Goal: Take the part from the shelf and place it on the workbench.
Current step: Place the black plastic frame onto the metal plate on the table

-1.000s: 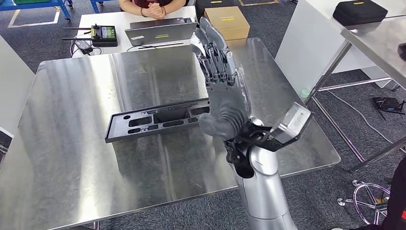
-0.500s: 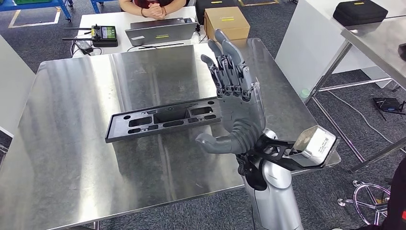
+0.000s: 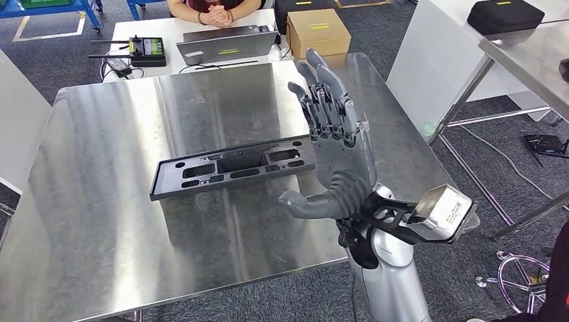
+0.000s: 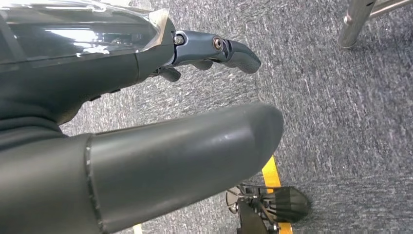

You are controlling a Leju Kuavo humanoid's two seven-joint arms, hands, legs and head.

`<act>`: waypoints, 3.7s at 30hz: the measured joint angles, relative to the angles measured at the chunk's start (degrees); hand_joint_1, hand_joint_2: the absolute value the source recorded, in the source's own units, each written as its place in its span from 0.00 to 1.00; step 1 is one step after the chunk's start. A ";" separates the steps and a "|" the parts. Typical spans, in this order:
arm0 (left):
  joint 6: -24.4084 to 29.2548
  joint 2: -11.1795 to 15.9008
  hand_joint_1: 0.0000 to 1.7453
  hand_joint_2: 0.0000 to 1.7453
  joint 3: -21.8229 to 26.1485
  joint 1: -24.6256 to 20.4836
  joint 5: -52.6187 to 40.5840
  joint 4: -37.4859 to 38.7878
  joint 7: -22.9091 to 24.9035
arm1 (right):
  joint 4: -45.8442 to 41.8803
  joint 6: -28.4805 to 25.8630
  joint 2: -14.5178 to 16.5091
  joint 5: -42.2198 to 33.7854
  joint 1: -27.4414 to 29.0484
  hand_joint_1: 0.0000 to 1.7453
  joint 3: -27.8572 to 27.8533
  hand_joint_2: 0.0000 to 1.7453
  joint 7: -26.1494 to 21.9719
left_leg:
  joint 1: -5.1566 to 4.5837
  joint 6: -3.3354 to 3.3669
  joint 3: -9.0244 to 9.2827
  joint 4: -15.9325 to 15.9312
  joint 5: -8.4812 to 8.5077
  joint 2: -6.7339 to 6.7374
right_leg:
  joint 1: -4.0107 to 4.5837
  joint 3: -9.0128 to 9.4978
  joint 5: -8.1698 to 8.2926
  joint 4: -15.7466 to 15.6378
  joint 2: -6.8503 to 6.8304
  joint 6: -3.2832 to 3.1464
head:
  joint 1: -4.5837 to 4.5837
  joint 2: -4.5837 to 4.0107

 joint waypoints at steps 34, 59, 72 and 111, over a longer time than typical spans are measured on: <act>2.03 -1.39 0.00 0.00 0.04 -1.06 0.66 -0.37 0.99 | 2.16 -0.21 -0.70 0.34 -1.02 0.00 1.22 1.00 -0.38 | -0.92 -0.41 -0.65 -0.64 1.29 0.31 | 1.14 6.45 6.20 -11.38 -0.36 -0.28 | 0.12 0.00; 1.46 -0.95 0.00 0.00 0.09 -1.01 0.84 -0.39 1.74 | 3.72 -5.47 -1.52 4.42 -0.54 0.00 2.57 1.00 -1.89 | -0.14 -0.19 1.57 0.22 -1.62 0.21 | 0.34 -5.72 3.79 0.97 -0.61 -1.22 | 0.28 0.00; 2.05 -0.57 0.00 0.00 0.55 0.25 2.30 -0.38 0.55 | 11.43 -18.93 -1.39 12.27 5.71 0.00 2.59 1.00 0.77 | 0.01 -3.21 -4.79 5.96 -3.57 -0.05 | 0.69 6.45 8.73 -15.86 -0.83 -3.60 | 0.01 0.02; 1.74 1.78 0.00 0.00 2.74 2.18 2.15 -0.32 -1.51 | 76.57 -33.68 -7.54 24.28 16.66 0.00 -26.03 0.00 33.65 | 0.04 -3.34 8.49 2.21 -7.32 -0.19 | 1.44 0.71 11.78 -14.14 -0.87 -2.61 | -0.21 0.02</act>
